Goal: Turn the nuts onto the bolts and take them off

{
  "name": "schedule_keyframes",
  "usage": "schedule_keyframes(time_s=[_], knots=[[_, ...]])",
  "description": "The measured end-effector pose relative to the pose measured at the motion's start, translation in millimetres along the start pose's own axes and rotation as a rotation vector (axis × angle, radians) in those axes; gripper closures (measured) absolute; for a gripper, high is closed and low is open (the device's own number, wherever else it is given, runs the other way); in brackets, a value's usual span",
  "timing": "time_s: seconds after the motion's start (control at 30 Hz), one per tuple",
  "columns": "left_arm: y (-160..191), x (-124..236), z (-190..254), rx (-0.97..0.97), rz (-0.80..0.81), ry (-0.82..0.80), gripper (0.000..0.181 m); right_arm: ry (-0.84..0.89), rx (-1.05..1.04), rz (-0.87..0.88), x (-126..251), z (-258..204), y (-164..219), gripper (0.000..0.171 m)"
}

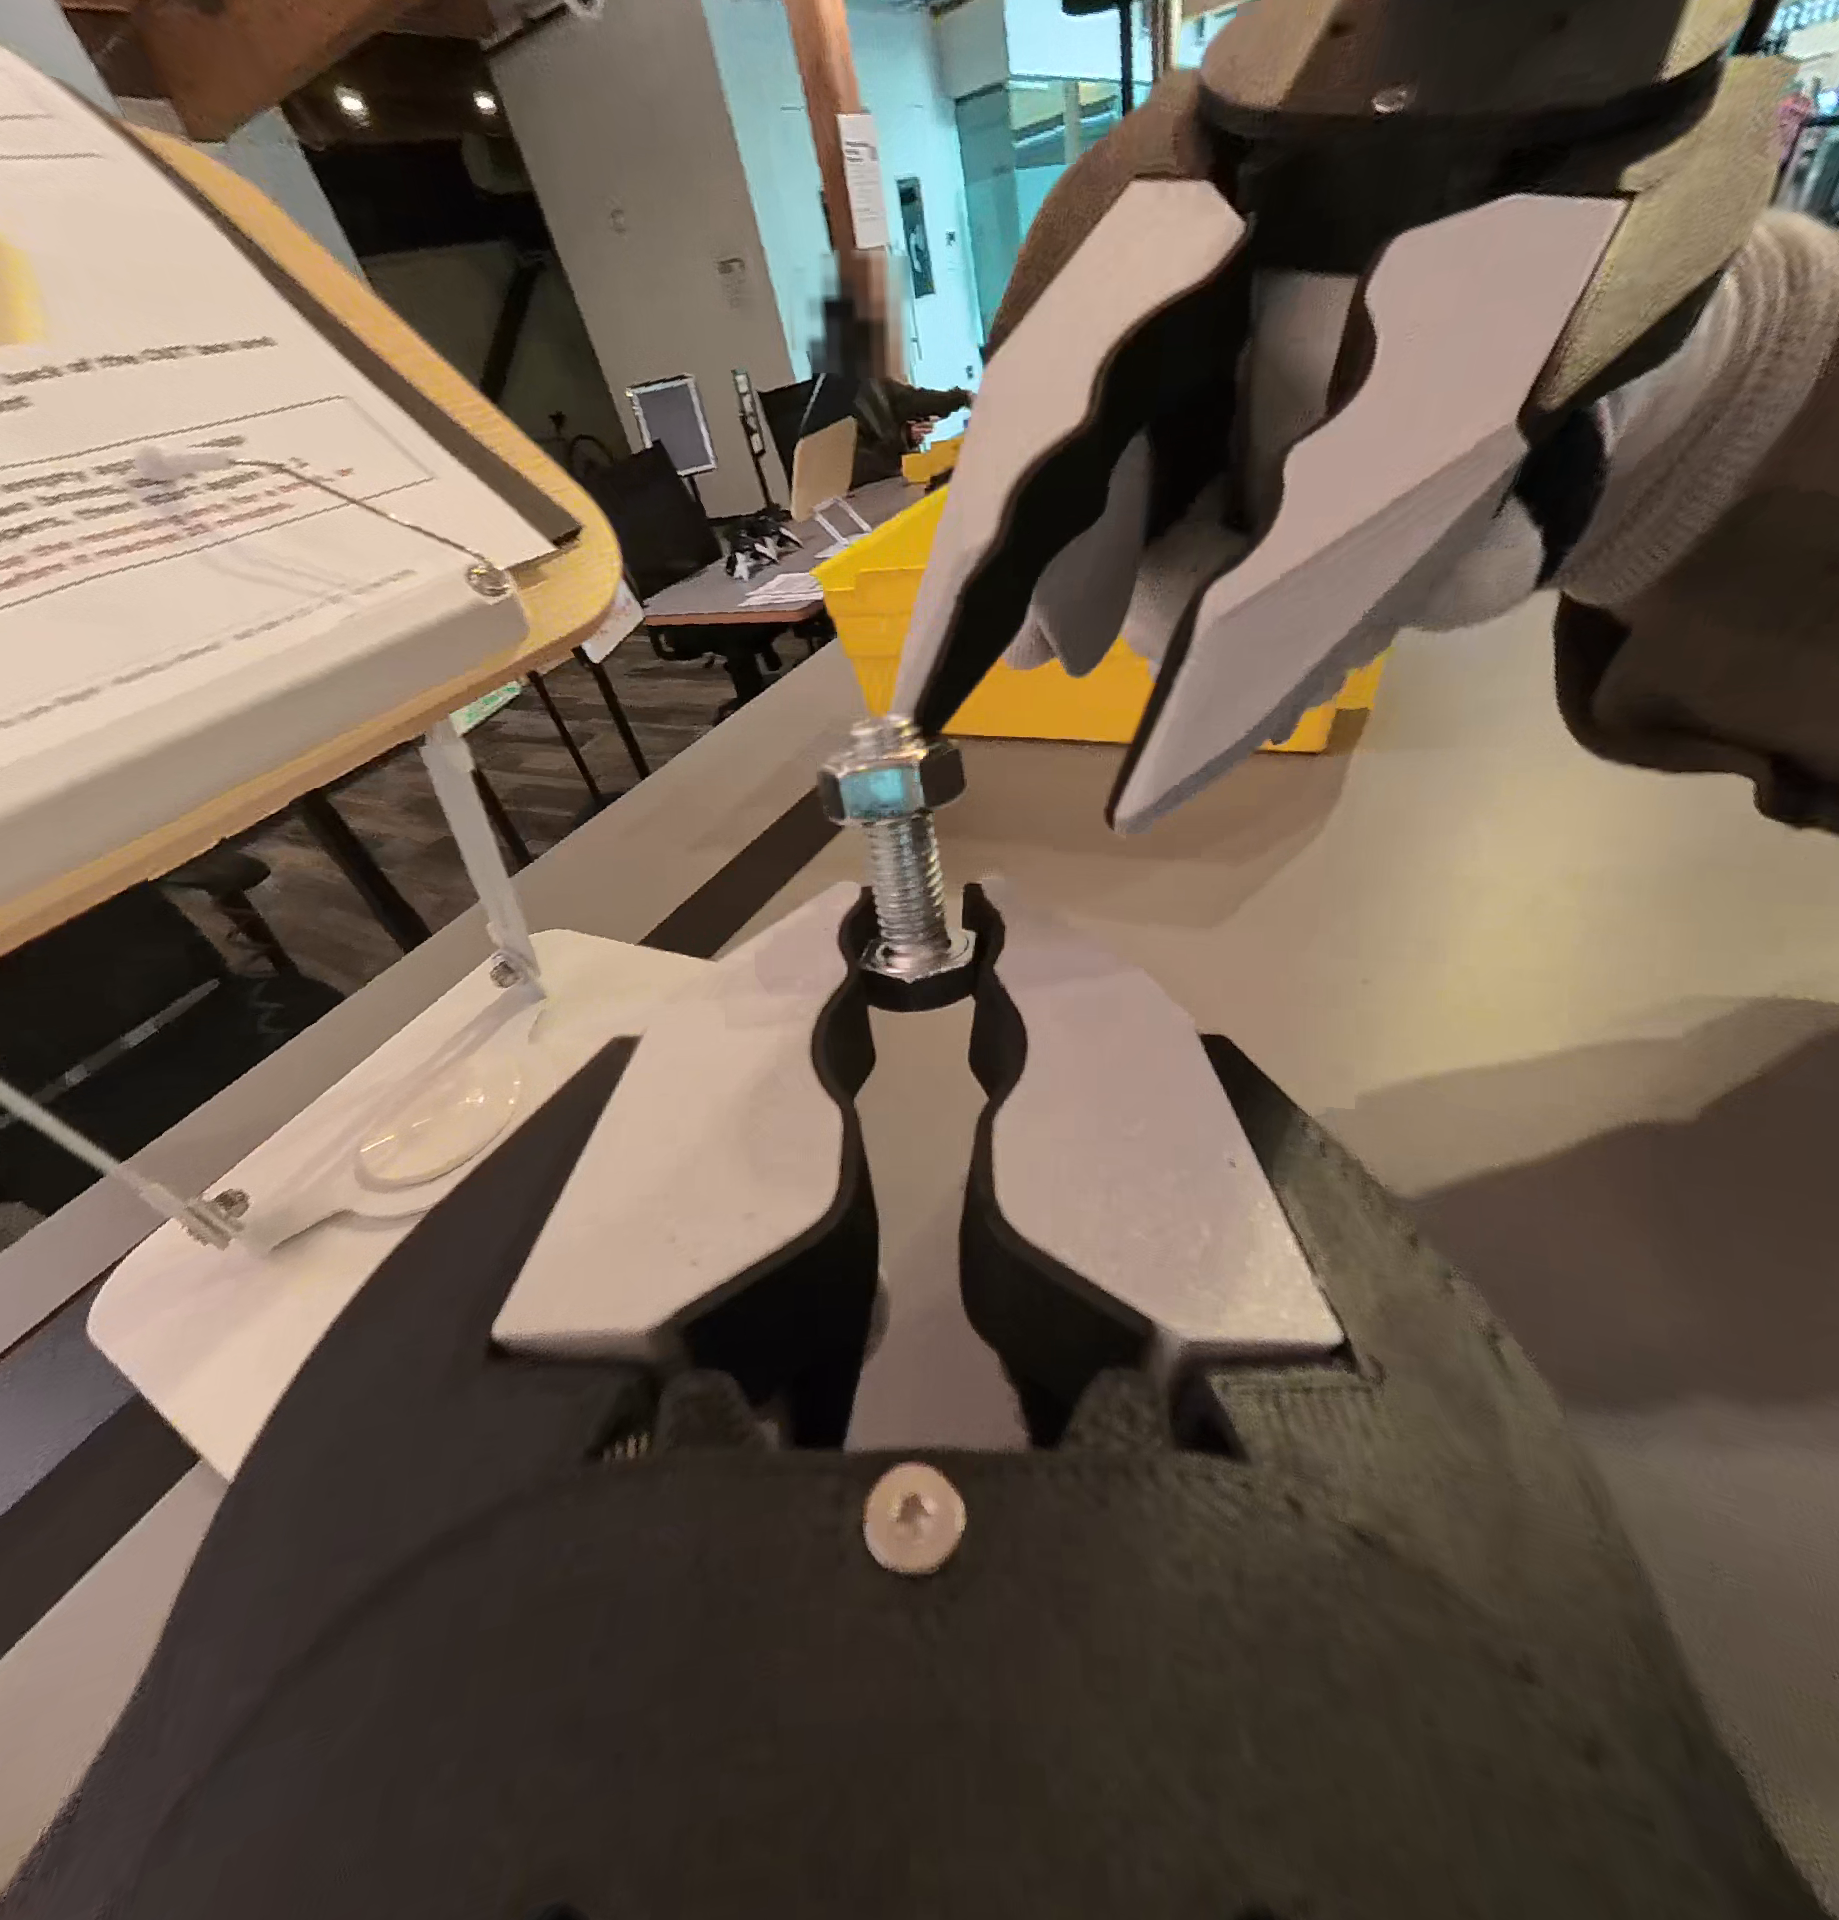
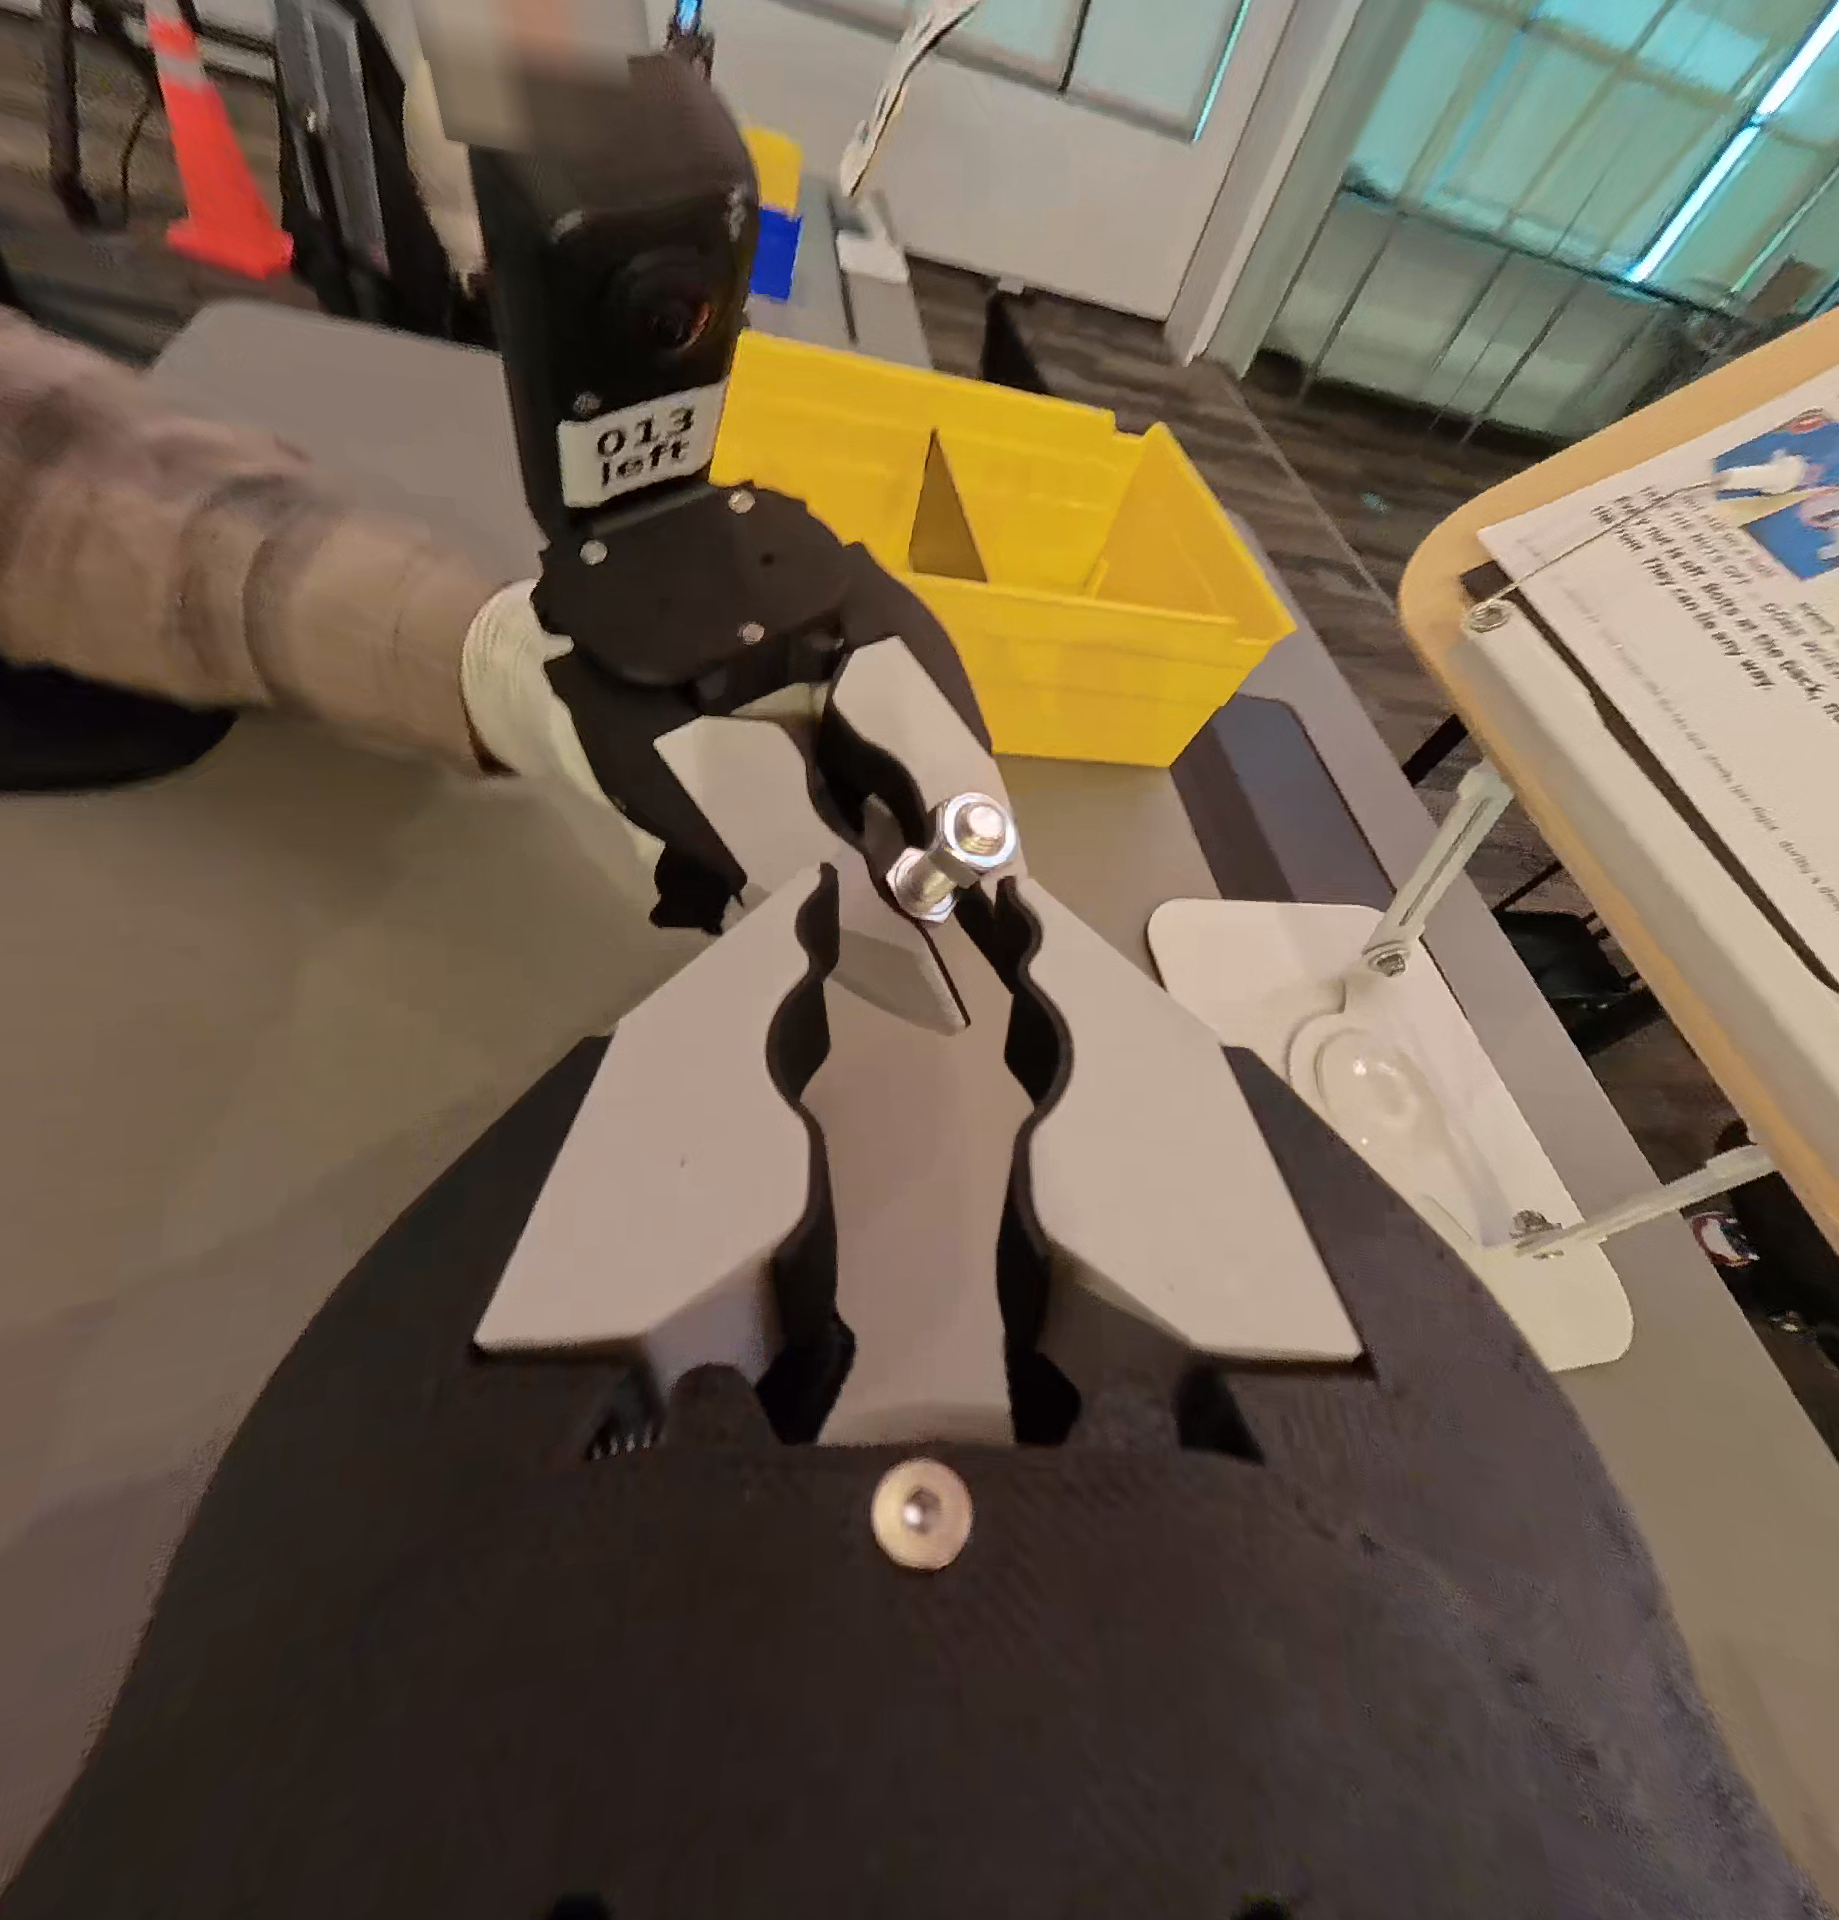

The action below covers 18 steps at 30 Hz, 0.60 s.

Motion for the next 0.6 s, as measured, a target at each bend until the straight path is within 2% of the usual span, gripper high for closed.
schedule_keyframes(time_s=[0.6], knots=[[6,-4,25,-0.168,-0.082,0.19,0.166,-0.087,0.219,-0.189,8,-21,-3,0.147]])
Point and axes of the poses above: each gripper's, where its closed fingertips meet, x back along the fingers, y out of its underside, z = x × y across the jaws, the point moved 9 cm from there along x, back along the fingers, and after that the axes turned 15 degrees about z, right-handed, at the moved point
